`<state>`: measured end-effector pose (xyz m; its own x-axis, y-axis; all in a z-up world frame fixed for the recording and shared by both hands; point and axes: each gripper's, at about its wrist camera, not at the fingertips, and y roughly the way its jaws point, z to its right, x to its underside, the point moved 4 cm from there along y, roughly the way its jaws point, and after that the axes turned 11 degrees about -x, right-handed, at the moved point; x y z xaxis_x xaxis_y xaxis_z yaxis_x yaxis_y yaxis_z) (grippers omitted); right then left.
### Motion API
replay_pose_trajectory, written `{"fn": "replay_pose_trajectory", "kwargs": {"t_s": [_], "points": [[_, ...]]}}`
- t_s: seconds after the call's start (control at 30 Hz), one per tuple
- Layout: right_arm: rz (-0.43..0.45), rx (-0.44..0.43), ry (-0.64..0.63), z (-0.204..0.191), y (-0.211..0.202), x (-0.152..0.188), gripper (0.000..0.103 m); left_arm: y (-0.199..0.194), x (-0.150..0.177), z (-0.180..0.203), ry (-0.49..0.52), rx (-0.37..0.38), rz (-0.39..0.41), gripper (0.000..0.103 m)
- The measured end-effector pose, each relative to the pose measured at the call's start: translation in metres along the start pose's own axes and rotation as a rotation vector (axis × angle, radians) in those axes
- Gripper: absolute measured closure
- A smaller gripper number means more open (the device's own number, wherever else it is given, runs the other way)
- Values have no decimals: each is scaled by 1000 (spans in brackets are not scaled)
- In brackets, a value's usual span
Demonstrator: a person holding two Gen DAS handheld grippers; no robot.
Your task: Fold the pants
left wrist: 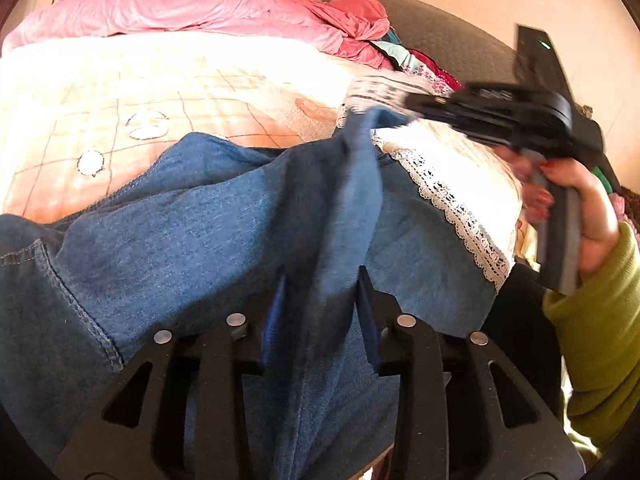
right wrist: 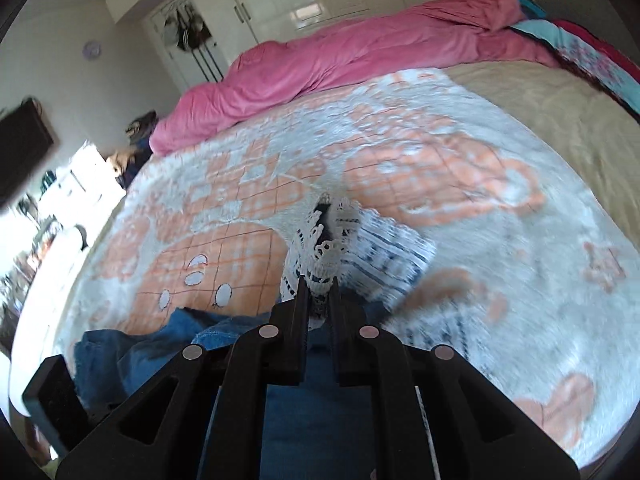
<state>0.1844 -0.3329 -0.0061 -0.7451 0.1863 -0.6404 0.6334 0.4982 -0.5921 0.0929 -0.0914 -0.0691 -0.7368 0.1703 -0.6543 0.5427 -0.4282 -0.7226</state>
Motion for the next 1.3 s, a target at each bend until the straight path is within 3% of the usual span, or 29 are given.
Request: {"fn": "replay_pose_trajectory", "kwargs": {"t_s": [0.1,0.13,0.17,0.2,0.43,0.6,0.67,0.77,0.87,0.93,1.13,1.3], "points": [[14,2,54,14,-21,14,95,2,0,7,19,-5,9,77],[20,2,67,18,-28,19,95,0,2,8,23,-3,7,82],[23,1,78,21,-34,25,95,-3,2,9,33,1,7,99],[25,0,90,24,-40,30,95,-5,2,11,45,-1,12,103],[-13,-24,149,35,-79,68,95,-27,4,27,158,4,38,103],[-57,-24,200,50,-89,100,92,-22,11,32,203,-13,12,102],[-60,-26,219,55,-89,107,87,-18,15,34,219,-24,4,102],[-52,-56,249,60,-90,113,62,-18,19,37,228,-29,8,102],[-25,-77,284,67,-93,109,64,-19,23,35,225,-35,4,103],[-24,-82,274,69,-93,106,90,-20,26,36,233,-38,0,103],[-30,-57,200,61,-113,106,91,-50,34,46,268,6,41,103],[-103,-6,161,63,-117,124,91,-46,50,50,293,-4,5,103]]}}
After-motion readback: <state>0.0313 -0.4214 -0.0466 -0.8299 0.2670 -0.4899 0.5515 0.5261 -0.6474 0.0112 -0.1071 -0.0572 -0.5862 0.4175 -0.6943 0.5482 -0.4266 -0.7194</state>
